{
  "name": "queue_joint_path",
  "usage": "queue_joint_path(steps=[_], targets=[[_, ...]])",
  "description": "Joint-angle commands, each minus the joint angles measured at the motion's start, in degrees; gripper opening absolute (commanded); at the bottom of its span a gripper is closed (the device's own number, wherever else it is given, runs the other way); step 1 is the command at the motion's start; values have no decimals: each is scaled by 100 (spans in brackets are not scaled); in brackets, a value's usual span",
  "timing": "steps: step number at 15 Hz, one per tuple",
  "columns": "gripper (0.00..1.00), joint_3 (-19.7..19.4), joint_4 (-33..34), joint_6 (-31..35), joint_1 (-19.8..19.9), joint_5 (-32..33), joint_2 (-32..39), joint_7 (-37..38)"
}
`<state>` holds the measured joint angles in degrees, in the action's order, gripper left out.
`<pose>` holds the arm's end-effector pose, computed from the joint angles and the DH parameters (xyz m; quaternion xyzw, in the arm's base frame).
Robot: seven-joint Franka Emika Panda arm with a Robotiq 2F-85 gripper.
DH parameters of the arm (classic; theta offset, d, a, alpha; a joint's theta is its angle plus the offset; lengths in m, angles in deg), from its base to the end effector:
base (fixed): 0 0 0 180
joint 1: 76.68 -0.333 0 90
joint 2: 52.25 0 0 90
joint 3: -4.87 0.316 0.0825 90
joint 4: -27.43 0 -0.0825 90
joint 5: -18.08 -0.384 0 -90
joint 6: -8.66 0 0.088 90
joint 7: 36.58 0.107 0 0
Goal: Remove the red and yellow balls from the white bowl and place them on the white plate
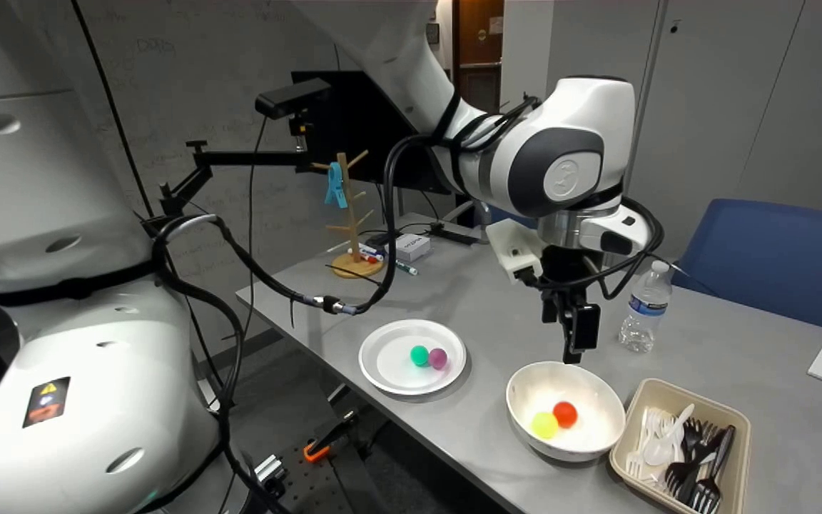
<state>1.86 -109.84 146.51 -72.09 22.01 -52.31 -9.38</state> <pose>0.4884 -0.0656 0.3173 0.9612 -0.2747 0.0094 0.0218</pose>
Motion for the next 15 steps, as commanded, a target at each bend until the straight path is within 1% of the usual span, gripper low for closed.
queue_joint_path(steps=[1, 3, 8, 11, 12, 13, 15], targets=[[100, -73, -99, 216, -2, -62, 75, 70], [100, -76, -60, 57, -27, -3, 71, 31], [100, -92, -78, 57, -26, -3, 90, 56], [100, -89, -84, 118, -25, -49, 98, -109], [100, 2, -211, 59, -120, -92, -317, 183], [100, 15, -160, -76, -126, -222, -304, 89], [100, 48, -204, 45, -141, -315, -344, 16]])
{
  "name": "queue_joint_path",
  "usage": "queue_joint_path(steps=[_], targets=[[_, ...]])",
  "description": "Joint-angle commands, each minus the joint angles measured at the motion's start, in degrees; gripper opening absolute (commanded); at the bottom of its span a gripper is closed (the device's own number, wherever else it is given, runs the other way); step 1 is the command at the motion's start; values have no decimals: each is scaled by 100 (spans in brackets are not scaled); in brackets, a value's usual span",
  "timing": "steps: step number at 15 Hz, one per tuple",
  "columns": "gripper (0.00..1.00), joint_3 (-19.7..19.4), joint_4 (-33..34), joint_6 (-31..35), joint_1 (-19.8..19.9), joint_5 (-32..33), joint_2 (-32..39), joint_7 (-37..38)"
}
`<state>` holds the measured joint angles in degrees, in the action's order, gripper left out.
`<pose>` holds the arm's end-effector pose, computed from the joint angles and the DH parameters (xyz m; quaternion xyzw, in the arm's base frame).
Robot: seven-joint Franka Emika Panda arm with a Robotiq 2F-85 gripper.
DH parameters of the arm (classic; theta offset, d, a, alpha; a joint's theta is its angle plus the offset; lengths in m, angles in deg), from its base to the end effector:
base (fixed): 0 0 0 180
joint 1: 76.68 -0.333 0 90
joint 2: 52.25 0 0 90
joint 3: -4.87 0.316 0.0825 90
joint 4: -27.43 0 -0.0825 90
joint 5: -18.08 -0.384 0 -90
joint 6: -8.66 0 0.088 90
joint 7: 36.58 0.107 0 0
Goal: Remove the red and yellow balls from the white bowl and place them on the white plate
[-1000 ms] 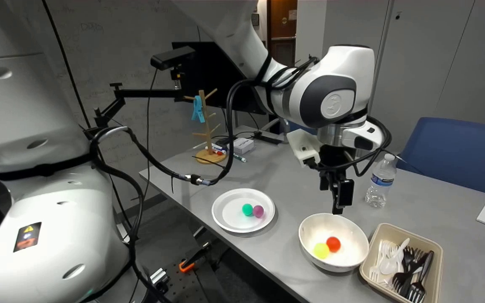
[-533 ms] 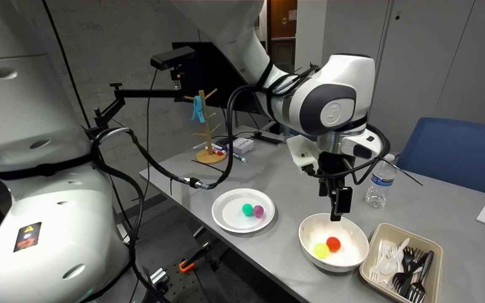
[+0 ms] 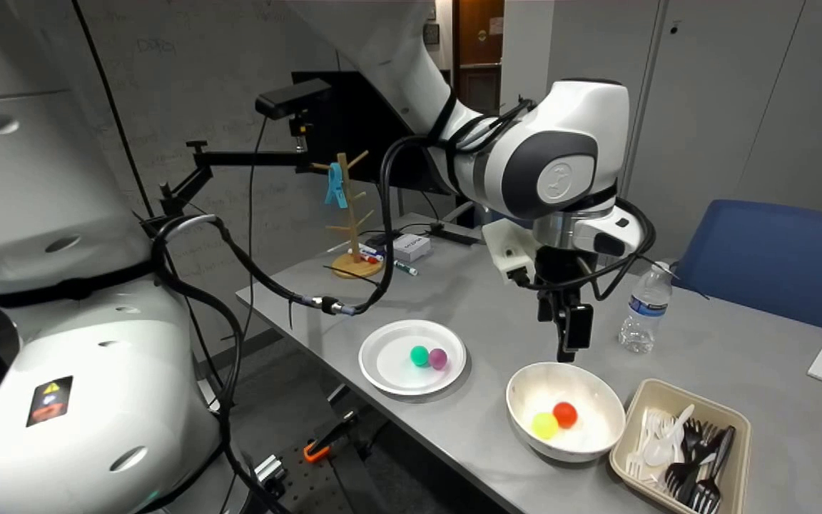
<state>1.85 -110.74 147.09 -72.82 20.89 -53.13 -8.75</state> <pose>0.4853 -0.0588 0.3188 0.9596 -0.2808 0.0127 0.0140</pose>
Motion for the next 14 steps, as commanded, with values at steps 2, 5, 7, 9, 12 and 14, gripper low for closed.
queue_joint_path(steps=[2, 5, 7, 9, 12, 14], targets=[[100, 64, -94, -39, -73, -354, -228, -124], [100, 68, -17, -67, -43, -279, -125, -14], [100, 68, -17, -147, -43, -338, -125, -13], [100, 68, -17, -153, -43, -341, -124, -13], [100, 68, -17, -153, -43, -341, -124, -13], [100, 84, -23, 161, -53, -282, 15, 97]])
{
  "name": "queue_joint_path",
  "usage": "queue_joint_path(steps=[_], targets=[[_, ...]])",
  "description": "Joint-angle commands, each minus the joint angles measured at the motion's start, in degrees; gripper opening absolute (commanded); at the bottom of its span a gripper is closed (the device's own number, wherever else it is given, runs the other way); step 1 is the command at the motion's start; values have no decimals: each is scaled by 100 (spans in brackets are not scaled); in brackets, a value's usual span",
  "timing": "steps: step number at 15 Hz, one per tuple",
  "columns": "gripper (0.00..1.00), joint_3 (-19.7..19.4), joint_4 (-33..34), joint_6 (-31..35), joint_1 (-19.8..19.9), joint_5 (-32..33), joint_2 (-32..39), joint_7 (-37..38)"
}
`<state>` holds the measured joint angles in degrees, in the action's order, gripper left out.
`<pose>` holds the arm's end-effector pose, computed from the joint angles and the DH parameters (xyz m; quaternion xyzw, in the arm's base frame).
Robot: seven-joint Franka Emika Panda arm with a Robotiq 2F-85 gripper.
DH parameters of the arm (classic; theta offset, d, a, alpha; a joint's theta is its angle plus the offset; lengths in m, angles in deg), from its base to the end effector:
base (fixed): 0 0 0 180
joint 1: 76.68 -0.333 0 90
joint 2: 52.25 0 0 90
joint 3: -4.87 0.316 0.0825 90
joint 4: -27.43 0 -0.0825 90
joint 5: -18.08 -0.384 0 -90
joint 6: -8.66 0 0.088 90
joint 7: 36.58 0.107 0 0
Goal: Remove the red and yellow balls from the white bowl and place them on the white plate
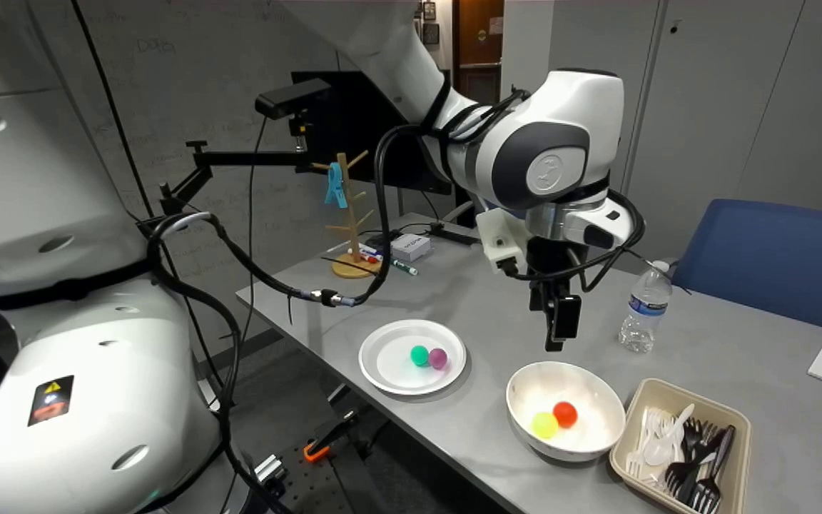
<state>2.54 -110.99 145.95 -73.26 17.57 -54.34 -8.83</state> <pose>0.4831 -0.0485 0.3255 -0.9566 0.2913 -0.0075 0.0053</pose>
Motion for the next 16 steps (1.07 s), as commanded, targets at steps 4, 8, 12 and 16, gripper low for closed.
queue_joint_path(steps=[4, 8, 12, 16], targets=[[100, -77, 101, 846, 23, -47, 748, 77], [100, -250, 118, 1288, -6, -33, 1235, 64], [100, -353, 172, 1656, -17, -168, 1603, -117], [100, -343, 409, 1840, 32, -389, 2010, -406]])
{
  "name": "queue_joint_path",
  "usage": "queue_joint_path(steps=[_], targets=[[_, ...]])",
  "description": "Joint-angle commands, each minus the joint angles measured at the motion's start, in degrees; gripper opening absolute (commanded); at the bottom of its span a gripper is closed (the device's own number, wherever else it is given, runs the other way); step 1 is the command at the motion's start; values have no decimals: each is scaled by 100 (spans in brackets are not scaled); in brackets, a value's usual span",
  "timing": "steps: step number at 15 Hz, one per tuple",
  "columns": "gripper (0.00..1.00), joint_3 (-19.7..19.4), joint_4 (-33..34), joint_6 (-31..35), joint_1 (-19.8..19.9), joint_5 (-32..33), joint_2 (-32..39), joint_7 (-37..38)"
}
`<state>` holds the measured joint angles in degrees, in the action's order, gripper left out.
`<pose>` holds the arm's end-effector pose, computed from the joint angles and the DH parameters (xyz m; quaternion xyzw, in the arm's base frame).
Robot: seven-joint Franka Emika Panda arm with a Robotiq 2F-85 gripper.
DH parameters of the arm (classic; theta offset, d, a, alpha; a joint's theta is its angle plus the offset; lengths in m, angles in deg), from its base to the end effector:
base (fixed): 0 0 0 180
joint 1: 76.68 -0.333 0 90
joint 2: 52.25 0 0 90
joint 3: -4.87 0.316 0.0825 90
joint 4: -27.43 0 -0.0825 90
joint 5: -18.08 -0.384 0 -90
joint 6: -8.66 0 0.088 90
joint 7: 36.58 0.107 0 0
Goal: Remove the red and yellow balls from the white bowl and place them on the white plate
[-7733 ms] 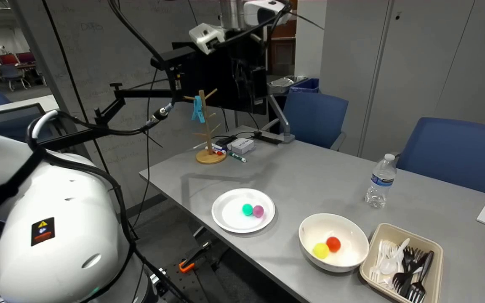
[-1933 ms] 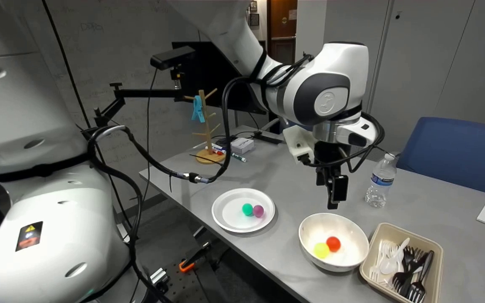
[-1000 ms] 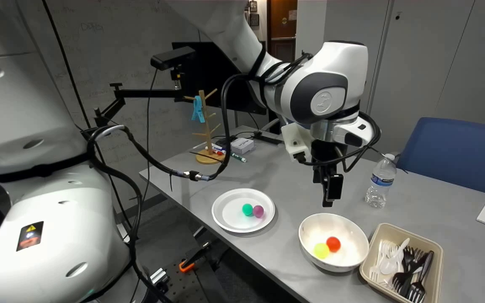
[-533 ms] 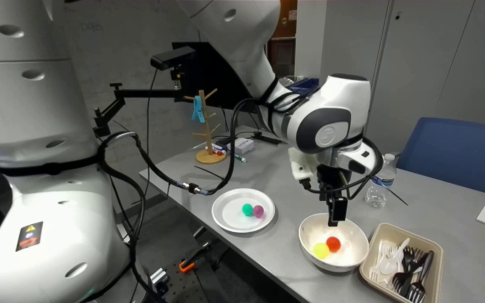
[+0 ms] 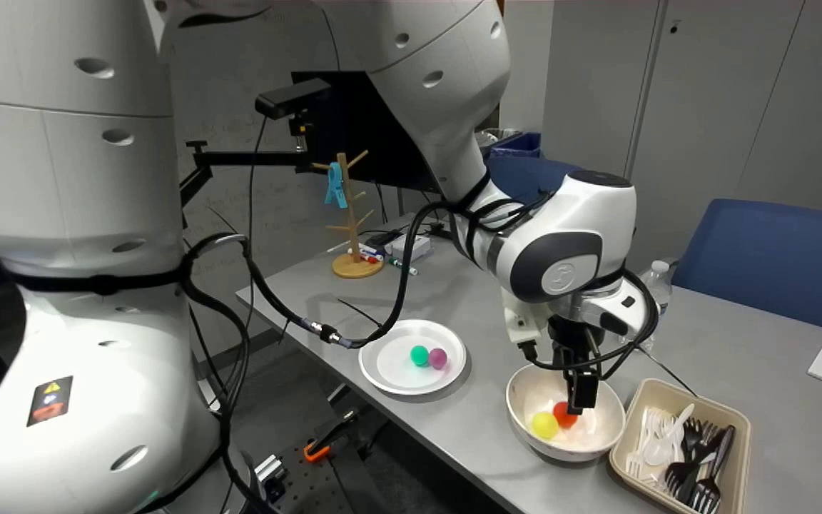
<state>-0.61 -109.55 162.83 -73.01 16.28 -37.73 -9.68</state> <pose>0.5010 -0.0830 0.2180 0.9468 -0.3209 0.0245 0.0010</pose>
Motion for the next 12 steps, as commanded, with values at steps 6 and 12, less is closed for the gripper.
queue_joint_path(steps=[6, 12], targets=[[100, -25, 446, 325, 28, -498, 732, -526], [82, -5, 404, 362, 77, -725, 842, -676]])
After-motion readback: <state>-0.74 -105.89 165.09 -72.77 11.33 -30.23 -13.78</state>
